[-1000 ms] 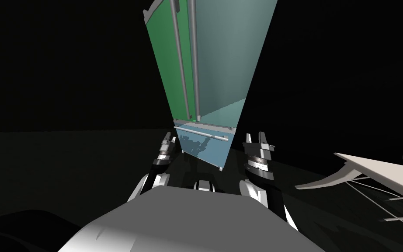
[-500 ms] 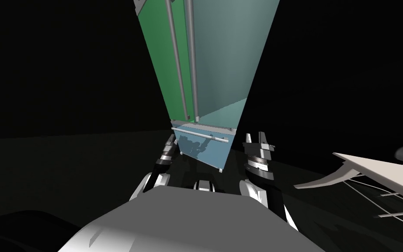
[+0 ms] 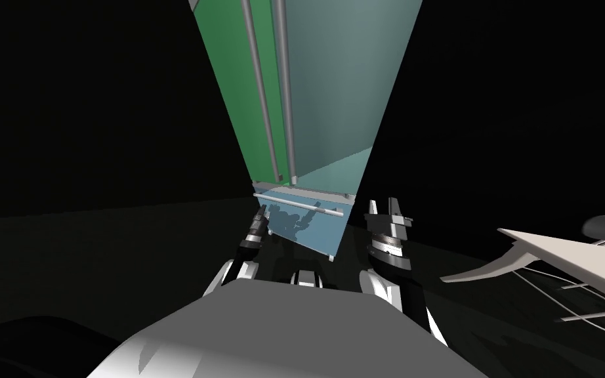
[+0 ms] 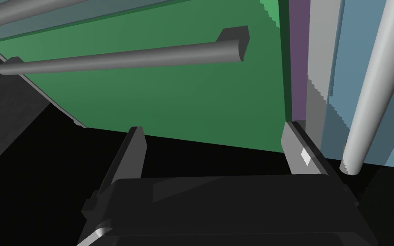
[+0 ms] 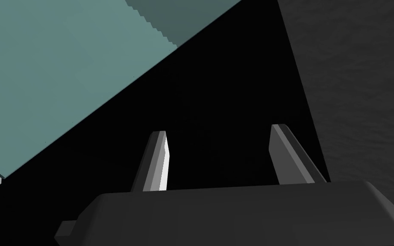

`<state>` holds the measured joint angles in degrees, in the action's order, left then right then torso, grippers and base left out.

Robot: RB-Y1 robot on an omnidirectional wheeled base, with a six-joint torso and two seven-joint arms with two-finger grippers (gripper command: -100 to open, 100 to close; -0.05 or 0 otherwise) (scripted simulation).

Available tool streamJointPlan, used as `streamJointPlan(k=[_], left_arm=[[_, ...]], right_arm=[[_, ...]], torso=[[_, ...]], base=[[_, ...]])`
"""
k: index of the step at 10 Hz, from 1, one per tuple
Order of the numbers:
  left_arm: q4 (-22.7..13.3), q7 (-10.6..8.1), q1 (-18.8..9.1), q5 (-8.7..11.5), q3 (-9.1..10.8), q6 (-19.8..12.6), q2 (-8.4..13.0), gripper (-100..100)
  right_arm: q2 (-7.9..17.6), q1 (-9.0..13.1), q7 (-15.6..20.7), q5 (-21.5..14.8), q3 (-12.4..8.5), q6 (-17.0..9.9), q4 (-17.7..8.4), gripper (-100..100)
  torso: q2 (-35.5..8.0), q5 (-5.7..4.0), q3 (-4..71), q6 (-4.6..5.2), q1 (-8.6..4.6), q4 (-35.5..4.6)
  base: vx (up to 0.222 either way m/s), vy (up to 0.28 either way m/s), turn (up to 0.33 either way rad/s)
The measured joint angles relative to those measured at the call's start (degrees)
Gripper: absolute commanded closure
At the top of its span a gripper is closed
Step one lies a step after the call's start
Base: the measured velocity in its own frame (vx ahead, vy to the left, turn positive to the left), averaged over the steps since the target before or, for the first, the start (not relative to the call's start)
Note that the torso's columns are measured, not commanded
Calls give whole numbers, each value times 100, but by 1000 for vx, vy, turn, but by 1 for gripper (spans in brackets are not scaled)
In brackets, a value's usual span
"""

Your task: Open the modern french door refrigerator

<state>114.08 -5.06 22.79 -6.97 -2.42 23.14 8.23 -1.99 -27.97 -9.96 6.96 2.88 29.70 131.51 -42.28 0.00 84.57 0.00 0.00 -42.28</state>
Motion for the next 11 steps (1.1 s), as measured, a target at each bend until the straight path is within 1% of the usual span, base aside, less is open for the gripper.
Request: streamJointPlan(k=[5,9,11], left_arm=[[-649,27,-216,-3,-131,59,-128,-100],[-1046,19,-337,9,-201,94,-96,-100],[-1336,50,-446,-4,-271,103,-94,-100]], right_arm=[[0,0,0,0,0,0,0,0],[0,0,0,0,0,0,0,0],[0,0,0,0,0,0,0,0]], torso=[[-3,2,-2,1,5,-1],[-4,-1,-2,1,-2,-1],[5,1,3,0,2,2]], base=[[89,23,-70],[75,16,-51],[88,22,-61]])
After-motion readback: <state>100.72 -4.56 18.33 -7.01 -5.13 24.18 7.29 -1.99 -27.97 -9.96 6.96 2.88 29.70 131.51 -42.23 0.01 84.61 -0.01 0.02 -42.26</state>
